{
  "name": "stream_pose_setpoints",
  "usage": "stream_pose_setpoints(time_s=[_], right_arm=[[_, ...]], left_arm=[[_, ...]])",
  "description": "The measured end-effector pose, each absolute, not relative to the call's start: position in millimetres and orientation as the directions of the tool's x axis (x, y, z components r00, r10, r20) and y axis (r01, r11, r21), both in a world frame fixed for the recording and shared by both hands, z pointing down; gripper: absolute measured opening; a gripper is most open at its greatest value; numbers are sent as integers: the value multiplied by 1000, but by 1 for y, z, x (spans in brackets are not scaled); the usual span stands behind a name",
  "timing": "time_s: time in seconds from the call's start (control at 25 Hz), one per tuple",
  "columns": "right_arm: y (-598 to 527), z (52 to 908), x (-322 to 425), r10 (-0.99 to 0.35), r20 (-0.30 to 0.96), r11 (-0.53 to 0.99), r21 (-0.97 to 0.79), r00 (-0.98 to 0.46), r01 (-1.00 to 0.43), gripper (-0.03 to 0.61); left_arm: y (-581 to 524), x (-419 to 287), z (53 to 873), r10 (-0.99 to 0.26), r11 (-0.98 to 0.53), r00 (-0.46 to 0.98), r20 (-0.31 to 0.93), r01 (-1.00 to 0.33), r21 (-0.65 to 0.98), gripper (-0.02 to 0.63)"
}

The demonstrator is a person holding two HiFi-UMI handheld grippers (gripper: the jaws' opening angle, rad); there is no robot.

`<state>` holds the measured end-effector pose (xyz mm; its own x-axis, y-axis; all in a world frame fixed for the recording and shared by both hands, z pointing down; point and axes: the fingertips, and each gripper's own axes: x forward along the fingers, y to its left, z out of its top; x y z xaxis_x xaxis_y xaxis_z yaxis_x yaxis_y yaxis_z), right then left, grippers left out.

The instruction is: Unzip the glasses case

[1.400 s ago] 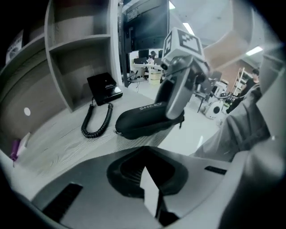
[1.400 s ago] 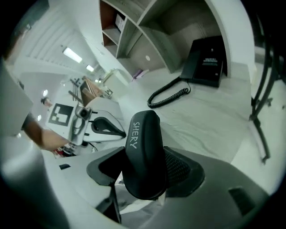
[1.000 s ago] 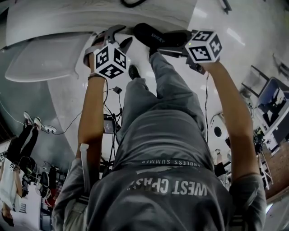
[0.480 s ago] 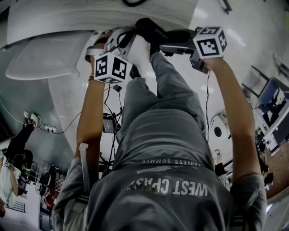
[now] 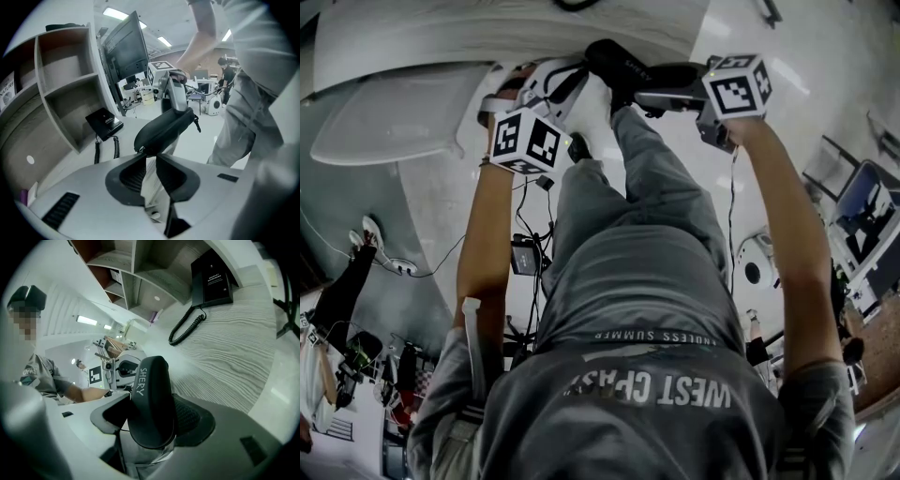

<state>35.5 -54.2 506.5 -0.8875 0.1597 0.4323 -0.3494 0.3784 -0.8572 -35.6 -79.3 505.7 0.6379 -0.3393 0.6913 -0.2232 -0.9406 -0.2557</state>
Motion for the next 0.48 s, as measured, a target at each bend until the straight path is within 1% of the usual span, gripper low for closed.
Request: stream_pose_setpoints(time_s=[0.04,0.16,0.48], right_arm=[[-54,507,36,157,429,373,-860,-890,-349,290],[-54,508,36,154,423,368,-864,-893,-345,290],[-54,510,37,154,423,360,-866,-893,-348,290]], left_arm=[[-79,-35,505,-334,-942,645,687,-225,-248,56],[-79,-34,502,-336,-942,661,671,-238,-237,71],[-84,-32,499,-370,-929,659,656,-276,-246,66]])
